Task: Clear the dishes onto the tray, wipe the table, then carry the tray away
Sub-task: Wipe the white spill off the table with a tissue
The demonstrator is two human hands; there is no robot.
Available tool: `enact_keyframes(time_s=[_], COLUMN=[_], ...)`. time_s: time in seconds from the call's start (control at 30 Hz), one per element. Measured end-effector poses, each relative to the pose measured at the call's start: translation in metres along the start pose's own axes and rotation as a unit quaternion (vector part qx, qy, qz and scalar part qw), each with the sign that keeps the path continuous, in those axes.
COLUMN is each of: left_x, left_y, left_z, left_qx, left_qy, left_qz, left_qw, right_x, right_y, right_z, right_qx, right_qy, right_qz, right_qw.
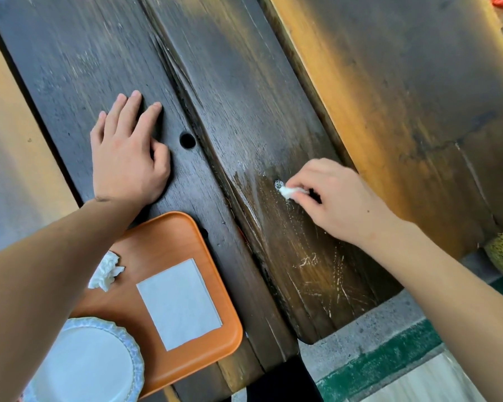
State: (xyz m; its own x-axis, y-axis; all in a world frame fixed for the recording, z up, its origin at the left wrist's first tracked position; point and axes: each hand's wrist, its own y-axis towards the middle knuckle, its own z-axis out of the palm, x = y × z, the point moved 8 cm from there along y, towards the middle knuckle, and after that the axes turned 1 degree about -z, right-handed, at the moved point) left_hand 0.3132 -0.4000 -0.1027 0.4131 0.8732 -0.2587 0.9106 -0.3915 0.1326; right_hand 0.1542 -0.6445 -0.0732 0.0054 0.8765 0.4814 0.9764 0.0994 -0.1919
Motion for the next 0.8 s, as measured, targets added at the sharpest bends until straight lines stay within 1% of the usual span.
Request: enact_keyframes(time_s=[0.2, 0.27, 0.33, 0.4, 0.47, 0.53, 0.63, 0.7, 0.73, 0.8], left_x=[-0.001, -0.001, -0.001, -0.001, -0.001, -0.001, 0.001, 0.001, 0.001, 0.000], left_y=[0.000, 0.000, 0.000, 0.000, 0.000, 0.000, -0.001, 0.000, 0.000, 0.000], left_z=[-0.001, 0.000, 0.000, 0.000, 0.000, 0.000, 0.002, 0.003, 0.003, 0.003], left_qx=[0.001, 0.002, 0.001, 0.000, -0.001, -0.005, -0.010, -0.009, -0.009, -0.009], left_qy=[0.000, 0.001, 0.001, 0.002, 0.003, 0.005, 0.010, 0.010, 0.009, 0.006], left_qz=[0.000, 0.001, 0.001, 0.001, 0.002, 0.003, 0.002, 0.002, 0.001, 0.002], left_qw=[1.000, 1.000, 1.000, 1.000, 1.000, 1.000, 1.000, 1.000, 1.000, 1.000], right_x=[0.025, 0.024, 0.015, -0.003, -0.022, -0.039, -0.050, -0.042, -0.035, -0.015], right_y=[-0.065, -0.075, -0.068, -0.048, -0.021, 0.004, 0.019, 0.004, -0.011, -0.051], right_z=[0.028, 0.030, 0.018, -0.006, -0.029, -0.038, -0.033, -0.026, -0.018, 0.005], right_qx=[0.125, 0.143, 0.112, 0.035, -0.041, -0.080, -0.081, -0.062, -0.042, 0.024], right_qy=[0.010, 0.020, 0.037, 0.049, 0.029, -0.001, -0.025, -0.013, 0.002, 0.024], right_qz=[-0.065, -0.066, -0.035, 0.008, 0.033, 0.055, 0.067, 0.054, 0.046, 0.021], right_qw=[0.990, 0.987, 0.992, 0.998, 0.998, 0.995, 0.994, 0.996, 0.998, 0.999])
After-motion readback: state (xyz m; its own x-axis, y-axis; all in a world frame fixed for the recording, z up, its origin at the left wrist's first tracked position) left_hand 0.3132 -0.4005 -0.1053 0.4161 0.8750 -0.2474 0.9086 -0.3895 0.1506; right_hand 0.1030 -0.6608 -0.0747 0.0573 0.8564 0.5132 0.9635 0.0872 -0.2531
